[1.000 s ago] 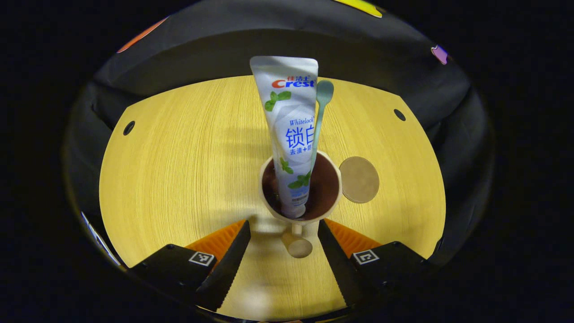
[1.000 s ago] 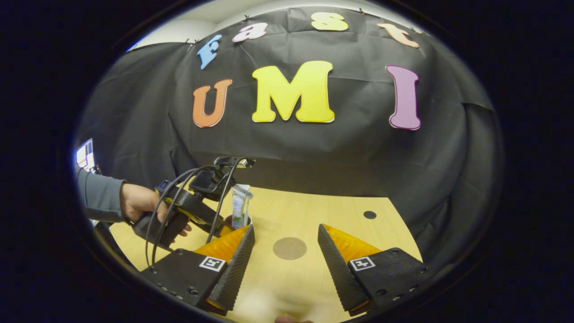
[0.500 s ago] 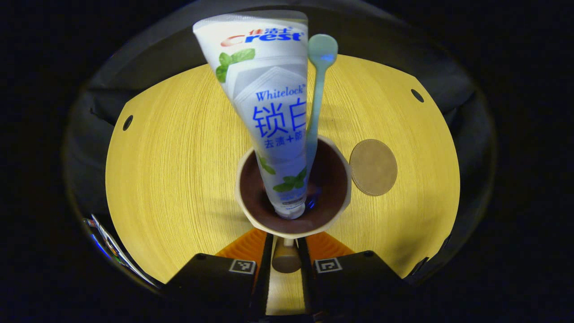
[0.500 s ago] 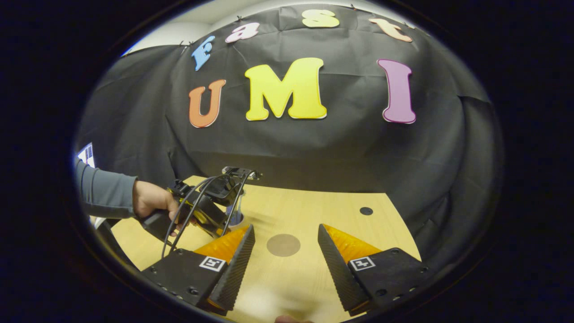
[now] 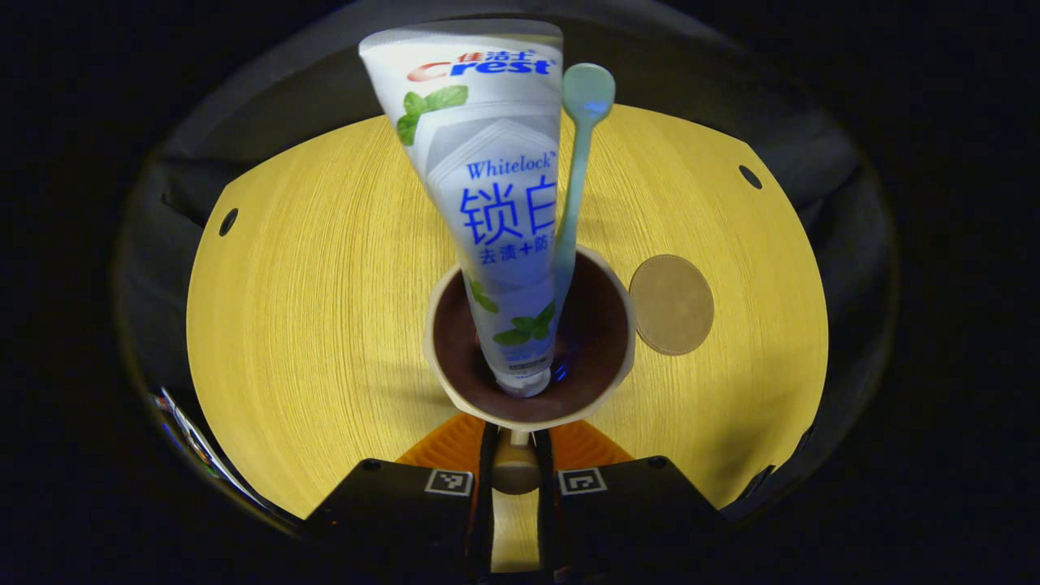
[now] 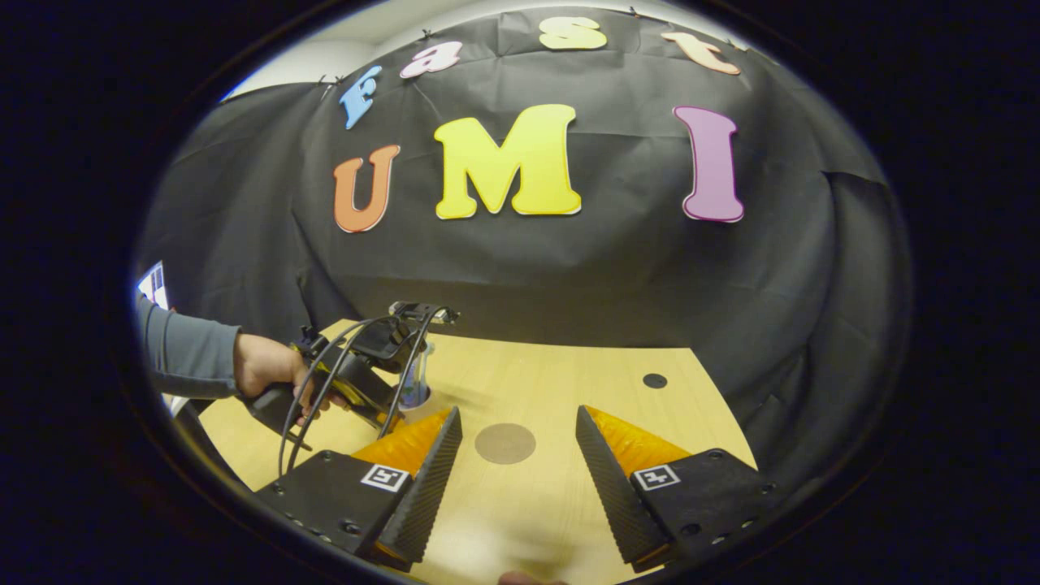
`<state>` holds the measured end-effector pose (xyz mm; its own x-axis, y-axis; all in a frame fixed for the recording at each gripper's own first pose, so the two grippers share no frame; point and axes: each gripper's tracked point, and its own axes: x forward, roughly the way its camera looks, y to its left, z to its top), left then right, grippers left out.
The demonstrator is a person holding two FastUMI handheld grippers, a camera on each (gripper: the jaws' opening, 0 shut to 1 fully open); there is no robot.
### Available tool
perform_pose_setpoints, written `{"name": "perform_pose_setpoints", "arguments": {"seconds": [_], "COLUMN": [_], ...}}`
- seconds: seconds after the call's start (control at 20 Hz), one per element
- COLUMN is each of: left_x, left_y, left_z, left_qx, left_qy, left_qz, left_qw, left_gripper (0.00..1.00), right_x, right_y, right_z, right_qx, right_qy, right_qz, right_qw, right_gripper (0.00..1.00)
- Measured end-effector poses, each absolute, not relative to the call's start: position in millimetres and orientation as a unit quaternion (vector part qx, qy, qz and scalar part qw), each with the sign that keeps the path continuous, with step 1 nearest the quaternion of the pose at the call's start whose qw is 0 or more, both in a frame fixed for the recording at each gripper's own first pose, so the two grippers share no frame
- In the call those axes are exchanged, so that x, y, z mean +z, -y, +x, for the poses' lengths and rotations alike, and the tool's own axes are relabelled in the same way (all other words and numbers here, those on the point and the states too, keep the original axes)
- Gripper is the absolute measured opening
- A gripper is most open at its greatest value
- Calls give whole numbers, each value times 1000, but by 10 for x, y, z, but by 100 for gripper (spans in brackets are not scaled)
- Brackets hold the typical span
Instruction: Put the toothbrush and toothpaste on the desktop into the cup, then pick up the cup and place it on the coaster on the desktop.
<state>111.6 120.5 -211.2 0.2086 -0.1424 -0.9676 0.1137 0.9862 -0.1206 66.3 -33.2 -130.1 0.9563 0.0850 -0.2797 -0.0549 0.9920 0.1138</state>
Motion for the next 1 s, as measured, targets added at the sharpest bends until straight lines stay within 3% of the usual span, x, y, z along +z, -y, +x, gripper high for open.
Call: {"name": "perform_pose_setpoints", "arguments": {"seconds": [0.4, 1.0], "left_x": [-2160, -2251], "left_y": [-1283, -1474], "left_z": [1107, 1037], "left_qx": [-126, -186], "left_qy": [-583, -574], "left_qz": [25, 48], "left_qw": [802, 796], "left_gripper": [24, 24], "right_x": [-1238, -1244], "right_y": [435, 830], "right_z": [540, 258], "right_qx": [26, -21], "right_qy": [-136, -139], "right_qz": [44, 39], "right_qw": [989, 989], "right_gripper": [85, 84]}}
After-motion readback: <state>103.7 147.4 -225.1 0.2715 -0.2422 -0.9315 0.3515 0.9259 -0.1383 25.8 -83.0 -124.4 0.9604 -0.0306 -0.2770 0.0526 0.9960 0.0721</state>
